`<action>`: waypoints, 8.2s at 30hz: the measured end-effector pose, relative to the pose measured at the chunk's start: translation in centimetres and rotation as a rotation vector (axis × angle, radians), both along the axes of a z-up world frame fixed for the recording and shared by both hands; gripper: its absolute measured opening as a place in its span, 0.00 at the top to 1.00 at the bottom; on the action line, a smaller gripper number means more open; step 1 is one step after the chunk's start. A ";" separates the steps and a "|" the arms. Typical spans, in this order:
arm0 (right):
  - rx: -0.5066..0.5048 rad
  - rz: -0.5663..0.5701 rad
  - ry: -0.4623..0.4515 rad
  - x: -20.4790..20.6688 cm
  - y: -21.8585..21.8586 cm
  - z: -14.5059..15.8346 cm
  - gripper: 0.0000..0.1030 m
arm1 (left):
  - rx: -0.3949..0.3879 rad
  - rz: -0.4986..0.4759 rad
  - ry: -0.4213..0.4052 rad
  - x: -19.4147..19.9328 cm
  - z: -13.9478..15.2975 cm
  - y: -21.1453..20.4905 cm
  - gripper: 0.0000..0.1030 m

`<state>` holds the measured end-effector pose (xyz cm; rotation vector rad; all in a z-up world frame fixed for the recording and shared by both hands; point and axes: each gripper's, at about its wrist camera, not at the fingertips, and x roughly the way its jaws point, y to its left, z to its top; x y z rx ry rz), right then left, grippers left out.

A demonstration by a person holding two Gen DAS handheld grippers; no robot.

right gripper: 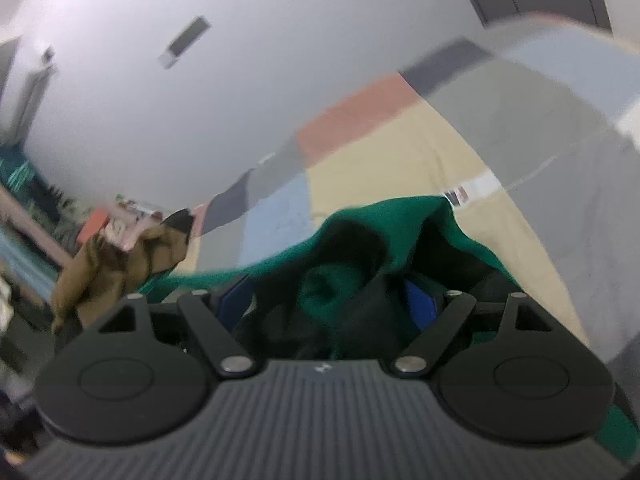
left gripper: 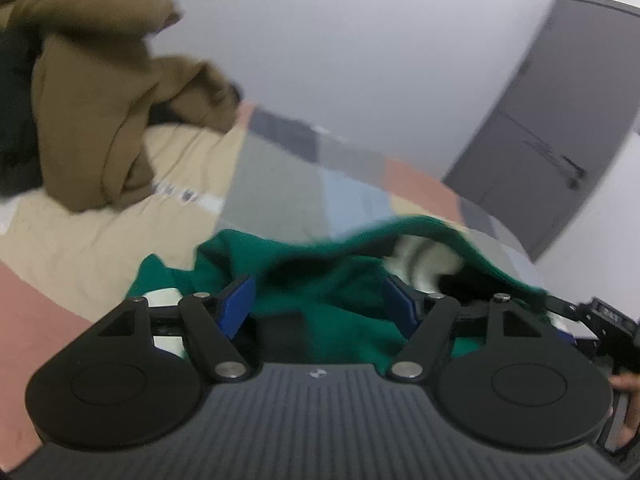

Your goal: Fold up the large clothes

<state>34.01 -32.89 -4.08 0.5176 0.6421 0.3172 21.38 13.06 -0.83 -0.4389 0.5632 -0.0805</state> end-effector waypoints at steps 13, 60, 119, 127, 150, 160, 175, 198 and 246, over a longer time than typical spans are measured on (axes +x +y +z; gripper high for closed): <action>-0.179 0.194 -0.122 -9.0 5.9 1.7 0.20 | 0.129 -0.079 0.041 -3.5 -1.1 -5.3 0.27; -0.466 0.225 0.136 9.8 20.6 -3.6 0.22 | 0.037 -0.001 0.075 0.3 -4.9 -0.5 0.23; 0.545 -0.265 0.292 -10.6 2.0 -8.7 0.07 | -0.876 0.194 0.294 -4.9 -14.0 -0.4 0.06; 0.292 -0.179 0.229 -10.1 4.2 -6.6 0.42 | -0.781 0.233 0.254 -6.0 -12.9 -0.8 0.49; 0.151 -0.105 0.128 -16.1 3.6 -1.5 0.52 | -0.536 0.068 0.169 -13.2 -4.8 -1.8 0.59; 0.193 -0.128 0.103 -16.6 2.4 -0.6 0.48 | -0.539 0.054 0.093 -12.4 -4.2 -1.1 0.45; 0.039 -0.102 -0.053 -11.2 3.5 3.8 0.48 | -0.267 0.047 -0.085 -8.7 0.9 -2.8 0.45; -0.345 -0.075 -0.190 6.1 4.4 -0.7 0.20 | 0.063 0.082 0.015 11.9 -2.1 -3.3 0.37; -0.043 0.019 0.030 -5.5 6.3 -1.8 0.19 | -0.311 0.051 0.181 -1.8 -7.3 -3.5 0.30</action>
